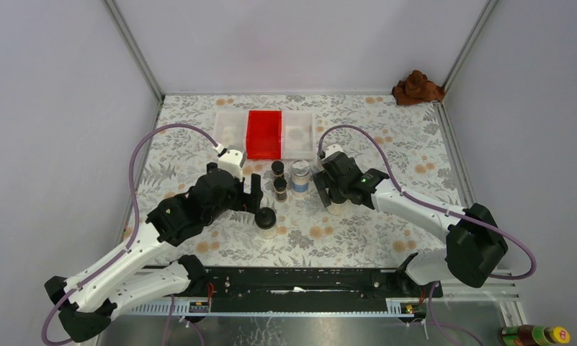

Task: Organize the condiment bottles
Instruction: Pick up the bottle from the center of the board.

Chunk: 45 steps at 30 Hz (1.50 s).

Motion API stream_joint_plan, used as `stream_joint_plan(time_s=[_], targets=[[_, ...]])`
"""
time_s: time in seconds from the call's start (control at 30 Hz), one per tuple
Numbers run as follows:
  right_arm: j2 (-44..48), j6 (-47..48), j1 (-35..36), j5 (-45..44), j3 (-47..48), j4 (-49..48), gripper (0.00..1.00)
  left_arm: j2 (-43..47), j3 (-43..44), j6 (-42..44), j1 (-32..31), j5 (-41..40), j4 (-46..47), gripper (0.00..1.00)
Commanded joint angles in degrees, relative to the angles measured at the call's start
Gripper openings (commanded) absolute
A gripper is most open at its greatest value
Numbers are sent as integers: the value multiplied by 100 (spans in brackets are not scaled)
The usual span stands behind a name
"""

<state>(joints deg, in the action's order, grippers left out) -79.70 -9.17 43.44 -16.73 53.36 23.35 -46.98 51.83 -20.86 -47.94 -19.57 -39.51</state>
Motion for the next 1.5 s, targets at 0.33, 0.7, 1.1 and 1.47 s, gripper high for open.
stream_joint_plan(time_s=[0.33, 0.7, 1.1, 1.47], targets=[[-53, 13, -239, 273, -79, -97, 72, -95, 68, 214, -13, -97, 29, 99], [-42, 89, -240, 230, 258, 300, 0, -135, 196, 109, -8, -178, 14, 99], [199, 360, -231, 271, 1474, 1211, 0, -200, 443, -349, -7, -587, -81, 99], [9, 549, -79, 478, 3116, 2260, 0, -307, 626, -812, -9, -994, -185, 99]])
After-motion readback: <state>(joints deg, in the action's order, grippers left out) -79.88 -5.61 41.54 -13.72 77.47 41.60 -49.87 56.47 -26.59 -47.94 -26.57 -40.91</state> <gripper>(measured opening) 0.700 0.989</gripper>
